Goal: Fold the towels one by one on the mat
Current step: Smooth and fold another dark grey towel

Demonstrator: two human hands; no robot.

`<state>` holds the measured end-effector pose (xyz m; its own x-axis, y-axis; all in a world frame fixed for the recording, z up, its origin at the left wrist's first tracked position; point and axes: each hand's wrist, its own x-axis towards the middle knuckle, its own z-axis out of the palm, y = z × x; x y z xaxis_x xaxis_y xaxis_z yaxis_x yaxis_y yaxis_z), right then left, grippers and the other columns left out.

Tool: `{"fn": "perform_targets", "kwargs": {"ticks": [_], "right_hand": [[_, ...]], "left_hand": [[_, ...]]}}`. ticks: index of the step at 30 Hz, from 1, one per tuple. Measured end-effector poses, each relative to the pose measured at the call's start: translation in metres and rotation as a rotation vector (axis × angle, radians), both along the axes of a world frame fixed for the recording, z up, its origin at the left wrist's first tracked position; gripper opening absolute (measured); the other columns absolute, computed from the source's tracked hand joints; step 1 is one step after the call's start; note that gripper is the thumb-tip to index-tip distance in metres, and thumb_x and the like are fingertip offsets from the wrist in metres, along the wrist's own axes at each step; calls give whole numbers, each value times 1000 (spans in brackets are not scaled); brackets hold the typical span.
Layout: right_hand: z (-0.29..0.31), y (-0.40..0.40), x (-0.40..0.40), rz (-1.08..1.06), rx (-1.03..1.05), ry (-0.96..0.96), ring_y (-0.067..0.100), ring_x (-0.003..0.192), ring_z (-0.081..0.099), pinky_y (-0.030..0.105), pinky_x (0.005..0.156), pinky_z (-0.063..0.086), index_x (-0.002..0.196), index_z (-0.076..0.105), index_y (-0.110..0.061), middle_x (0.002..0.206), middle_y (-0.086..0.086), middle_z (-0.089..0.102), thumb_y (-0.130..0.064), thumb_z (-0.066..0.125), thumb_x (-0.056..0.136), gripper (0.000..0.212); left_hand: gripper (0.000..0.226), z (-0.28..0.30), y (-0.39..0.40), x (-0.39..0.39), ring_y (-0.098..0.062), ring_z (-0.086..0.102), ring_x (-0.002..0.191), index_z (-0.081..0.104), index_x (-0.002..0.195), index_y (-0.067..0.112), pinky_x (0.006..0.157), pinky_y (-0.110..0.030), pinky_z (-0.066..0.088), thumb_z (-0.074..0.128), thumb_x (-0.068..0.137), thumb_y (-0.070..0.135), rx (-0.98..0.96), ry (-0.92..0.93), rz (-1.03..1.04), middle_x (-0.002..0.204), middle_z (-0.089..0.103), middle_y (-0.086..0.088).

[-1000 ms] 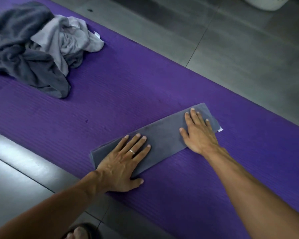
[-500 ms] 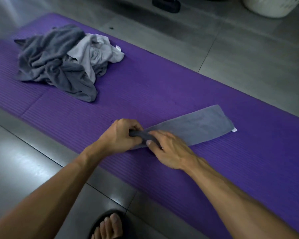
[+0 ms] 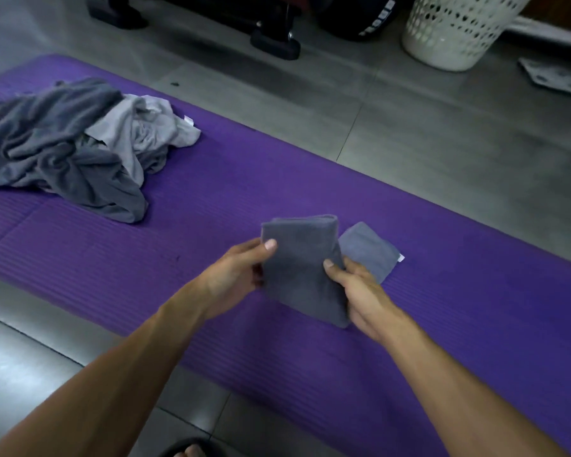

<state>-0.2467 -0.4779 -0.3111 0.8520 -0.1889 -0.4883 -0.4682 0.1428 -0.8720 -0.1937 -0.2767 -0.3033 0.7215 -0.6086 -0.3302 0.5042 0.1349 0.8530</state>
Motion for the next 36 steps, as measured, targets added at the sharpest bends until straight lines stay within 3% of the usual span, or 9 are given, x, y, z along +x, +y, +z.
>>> {"fn": "perform_targets", "kwargs": {"ticks": [4,8,13,20,23,27,31,34,36], "right_hand": [[1,-18,-13,-202,249,73,29,109,66,49,100,48,121,62,-6,115,12,70,-24,60,92,35],[2,-43,-18,-285,104,32,27,104,68,44,94,53,117,63,-1,109,12,72,-39,79,73,60],[2,-77,-2,-381,-64,30,21,92,72,36,81,56,100,71,-8,98,9,75,-15,74,83,18],[-11,-106,27,-427,-339,17,16,87,66,33,77,54,95,62,-14,101,4,70,-21,70,88,13],[-29,-108,33,-446,-458,82,17,88,60,31,79,49,103,58,-11,107,4,64,-24,68,89,22],[-50,-114,39,-445,-535,175,23,96,59,33,84,49,111,57,-9,113,6,61,-30,69,88,34],[-56,-126,45,-380,-602,249,32,106,63,43,91,53,115,59,-10,119,13,64,-39,73,81,47],[-46,-124,45,-253,-826,216,32,115,57,41,94,48,125,51,-12,125,13,59,-33,70,84,49],[-34,-117,38,-101,-1207,-92,29,122,48,44,94,42,133,46,-14,133,9,51,-26,63,89,48]], "left_hand": [[30,-23,-41,-14,-11,67,104,65,118,9,82,-15,51,68,89,19,335,-262,-77,106,73,2],[33,-27,-71,-14,-3,64,103,59,123,20,82,-12,47,61,93,33,451,-407,-292,109,68,12],[44,-21,-97,-10,-2,61,100,51,125,20,85,-21,50,62,90,44,576,-472,-388,110,64,13],[39,-31,-96,-21,-10,63,88,51,107,23,75,-29,51,65,84,52,741,-536,-234,93,62,13],[64,-38,-106,-26,-23,62,103,32,137,21,85,-36,50,59,88,53,857,-526,-193,112,63,2],[84,-41,-123,-36,-27,46,126,1,153,20,88,-40,51,55,92,45,1072,-765,-132,146,34,-7],[49,-50,-118,-42,-24,57,110,52,131,29,85,-39,48,53,84,17,1016,-1512,-100,122,60,3],[43,-64,-112,-52,-21,56,121,64,124,27,101,-40,45,43,86,22,932,-1515,-280,124,64,5],[42,-70,-110,-55,-20,52,127,62,127,27,108,-38,40,43,89,27,953,-1464,-305,130,61,3]]}}
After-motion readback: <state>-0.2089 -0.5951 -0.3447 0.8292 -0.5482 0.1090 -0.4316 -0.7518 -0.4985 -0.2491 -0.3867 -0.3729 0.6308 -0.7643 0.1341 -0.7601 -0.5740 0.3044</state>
